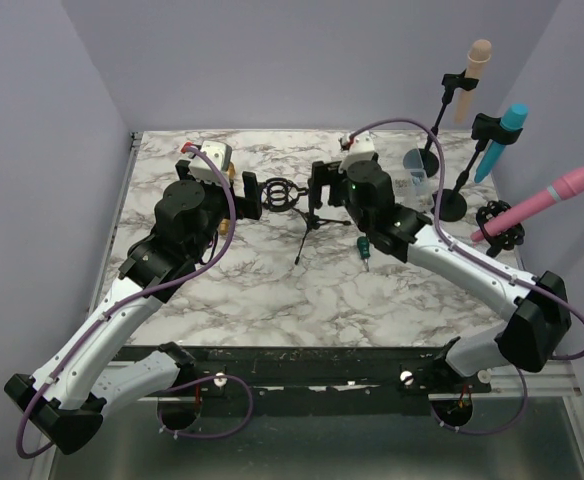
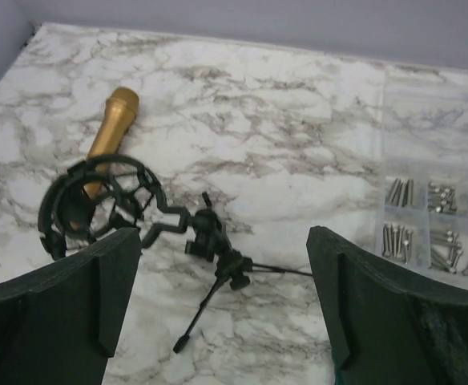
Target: Remove the microphone from the stand
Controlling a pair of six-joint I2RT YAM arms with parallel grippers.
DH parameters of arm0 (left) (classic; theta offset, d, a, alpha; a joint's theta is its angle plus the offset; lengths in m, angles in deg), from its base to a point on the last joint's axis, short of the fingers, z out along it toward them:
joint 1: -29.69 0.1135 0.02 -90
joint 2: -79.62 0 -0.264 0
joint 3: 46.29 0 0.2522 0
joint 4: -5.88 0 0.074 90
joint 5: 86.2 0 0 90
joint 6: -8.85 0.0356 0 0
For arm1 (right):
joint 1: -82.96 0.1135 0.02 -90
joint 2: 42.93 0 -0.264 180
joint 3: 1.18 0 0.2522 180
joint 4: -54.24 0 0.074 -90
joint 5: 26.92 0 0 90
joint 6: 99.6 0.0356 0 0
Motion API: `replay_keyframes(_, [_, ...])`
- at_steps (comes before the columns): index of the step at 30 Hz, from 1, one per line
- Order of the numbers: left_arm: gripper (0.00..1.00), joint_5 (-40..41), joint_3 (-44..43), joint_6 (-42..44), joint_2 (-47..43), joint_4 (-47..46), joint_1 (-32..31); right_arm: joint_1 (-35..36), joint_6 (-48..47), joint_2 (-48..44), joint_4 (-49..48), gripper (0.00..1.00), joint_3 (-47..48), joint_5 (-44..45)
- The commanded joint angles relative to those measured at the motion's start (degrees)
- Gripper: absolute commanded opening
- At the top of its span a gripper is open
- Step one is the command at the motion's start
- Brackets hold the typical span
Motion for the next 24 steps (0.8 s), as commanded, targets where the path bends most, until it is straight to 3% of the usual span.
replay_keyframes(1, [0.97, -1.10, -1.61, -0.45, -0.87, -0.36, 0.30, 0.19, 6.96, -3.63, -6.55, 0.90, -13.02, -4.85])
replay_keyframes(7, [0.97, -1.38, -1.64, -0.56, -0.91, -0.42, 0.26, 1.56, 16.45, -2.91, -10.48, 0.87, -25.01, -10.41])
replay_keyframes(13, [0.97, -1.39, -1.65, -0.65, -0.59, -0.31, 0.31, 4.81, 28.52, 4.20, -14.15, 0.87, -28.26, -9.91])
replay_keyframes(17, [0.97, -1.30, -1.77, -0.64, -0.28, -0.24, 0.37, 7.01, 33.76, 9.81, -11.17, 0.86, -24.83, -2.12])
replay_keyframes(20, [0.97, -1.36, -1.68, -0.64, -0.29, -0.16, 0.34, 8.42, 34.70, 14.25, -7.83, 0.73, -20.43, 3.54])
replay_keyframes(24, [0.97, -1.26, -1.73, -0.55, -0.47, -0.15, 0.33, 9.56, 34.22, 18.99, -6.37, 0.70, -16.64, 7.53])
